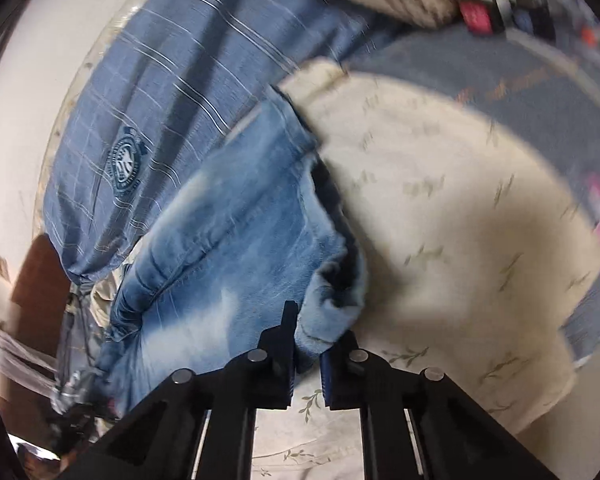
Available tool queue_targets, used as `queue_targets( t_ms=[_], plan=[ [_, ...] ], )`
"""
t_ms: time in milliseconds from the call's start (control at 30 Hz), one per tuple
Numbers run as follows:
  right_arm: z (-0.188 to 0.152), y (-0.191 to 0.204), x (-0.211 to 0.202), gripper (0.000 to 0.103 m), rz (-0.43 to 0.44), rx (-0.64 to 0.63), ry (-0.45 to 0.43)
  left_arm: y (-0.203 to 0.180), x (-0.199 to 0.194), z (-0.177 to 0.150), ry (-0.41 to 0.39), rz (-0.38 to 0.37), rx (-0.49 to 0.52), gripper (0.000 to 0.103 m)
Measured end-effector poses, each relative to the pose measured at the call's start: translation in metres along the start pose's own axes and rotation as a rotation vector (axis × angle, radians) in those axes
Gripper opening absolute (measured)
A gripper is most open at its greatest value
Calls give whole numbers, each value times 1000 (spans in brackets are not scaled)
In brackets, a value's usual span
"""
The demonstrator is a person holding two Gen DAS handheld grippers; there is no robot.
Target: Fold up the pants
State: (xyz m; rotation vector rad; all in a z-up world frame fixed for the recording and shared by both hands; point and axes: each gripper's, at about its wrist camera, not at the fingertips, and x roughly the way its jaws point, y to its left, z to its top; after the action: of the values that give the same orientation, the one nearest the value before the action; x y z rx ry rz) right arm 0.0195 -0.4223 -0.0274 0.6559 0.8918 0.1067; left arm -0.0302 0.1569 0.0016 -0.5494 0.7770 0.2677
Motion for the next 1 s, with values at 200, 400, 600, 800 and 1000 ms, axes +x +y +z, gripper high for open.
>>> queue_targets(
  t_ms=[200, 400, 600, 800, 1000],
  plan=[
    [8, -2, -16, 13, -108, -64, -13, 6, -20, -34, -8, 49, -46, 24],
    [6, -25, -4, 68, -233, -39, 64, 33, 4, -33, 105, 147, -118, 51],
    [19, -5, -51, 72, -75, -21, -98, 13, -47, -9, -120, 107, -29, 65],
    [12, 1, 14, 72, -7, -20, 109, -20, 3, -14, -55, 40, 110, 76],
    [22, 0, 12, 70, -64, -30, 126, -11, 60, -16, 137, 186, 176, 79]
  ],
)
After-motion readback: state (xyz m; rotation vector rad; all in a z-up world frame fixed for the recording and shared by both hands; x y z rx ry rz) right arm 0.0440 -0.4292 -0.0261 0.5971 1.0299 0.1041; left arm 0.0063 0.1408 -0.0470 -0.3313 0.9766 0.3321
